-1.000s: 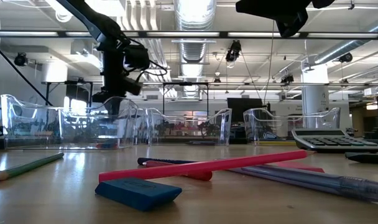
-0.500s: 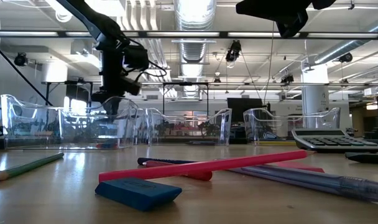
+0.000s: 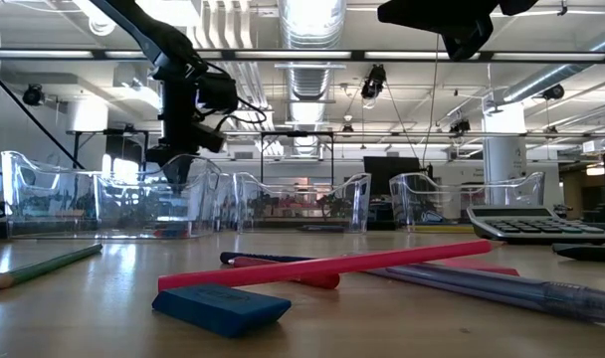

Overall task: Sort crayons/erasers/pens/pencils in bins
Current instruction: Put the pink pencil into the top right transparent bin

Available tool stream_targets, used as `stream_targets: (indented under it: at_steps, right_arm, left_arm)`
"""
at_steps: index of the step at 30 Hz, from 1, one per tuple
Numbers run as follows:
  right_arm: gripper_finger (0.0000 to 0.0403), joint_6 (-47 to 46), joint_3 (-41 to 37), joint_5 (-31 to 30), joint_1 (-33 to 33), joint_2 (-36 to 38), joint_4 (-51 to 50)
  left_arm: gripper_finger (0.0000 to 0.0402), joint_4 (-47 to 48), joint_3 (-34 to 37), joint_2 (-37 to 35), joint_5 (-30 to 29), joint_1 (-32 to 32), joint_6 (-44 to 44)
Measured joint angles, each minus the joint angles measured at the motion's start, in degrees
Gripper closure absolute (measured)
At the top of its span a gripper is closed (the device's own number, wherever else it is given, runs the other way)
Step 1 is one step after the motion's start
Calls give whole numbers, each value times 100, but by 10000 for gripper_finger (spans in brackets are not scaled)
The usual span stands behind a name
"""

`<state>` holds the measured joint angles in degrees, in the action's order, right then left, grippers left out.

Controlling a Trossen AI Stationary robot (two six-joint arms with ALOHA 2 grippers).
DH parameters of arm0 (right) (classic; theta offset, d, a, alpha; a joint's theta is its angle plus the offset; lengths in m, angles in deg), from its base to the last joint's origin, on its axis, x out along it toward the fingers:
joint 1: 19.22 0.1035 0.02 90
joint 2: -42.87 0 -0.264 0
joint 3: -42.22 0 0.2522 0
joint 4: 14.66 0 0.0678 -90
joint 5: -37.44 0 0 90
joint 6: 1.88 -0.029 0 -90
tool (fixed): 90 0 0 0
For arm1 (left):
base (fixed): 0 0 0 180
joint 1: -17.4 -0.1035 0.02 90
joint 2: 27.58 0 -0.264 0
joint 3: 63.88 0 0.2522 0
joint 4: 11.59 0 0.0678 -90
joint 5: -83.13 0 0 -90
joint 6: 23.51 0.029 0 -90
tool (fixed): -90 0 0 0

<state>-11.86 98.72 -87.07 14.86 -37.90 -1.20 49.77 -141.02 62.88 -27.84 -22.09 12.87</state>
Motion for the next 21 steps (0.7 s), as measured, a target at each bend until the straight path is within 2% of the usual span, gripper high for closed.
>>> stream_targets:
  at_steps: [6,12,15,19,21]
  right_arm:
    - [227,7,0,-2,0,0,-3]
    - [227,44,0,-2,0,0,-9]
    - [227,27,0,-2,0,0,-6]
    - [227,-7,0,-11,0,0,3]
    - [227,-58,0,-59,0,0,23]
  left_arm:
    - [327,318,-134,-200,-209,1,-43]
    - [326,403,-349,-1259,-206,35,-543]
    - [326,273,-321,-1971,521,59,-1109]
    - [326,150,-267,-2803,2379,75,-2162]
    - [326,-40,-196,-3189,2958,223,-2611]
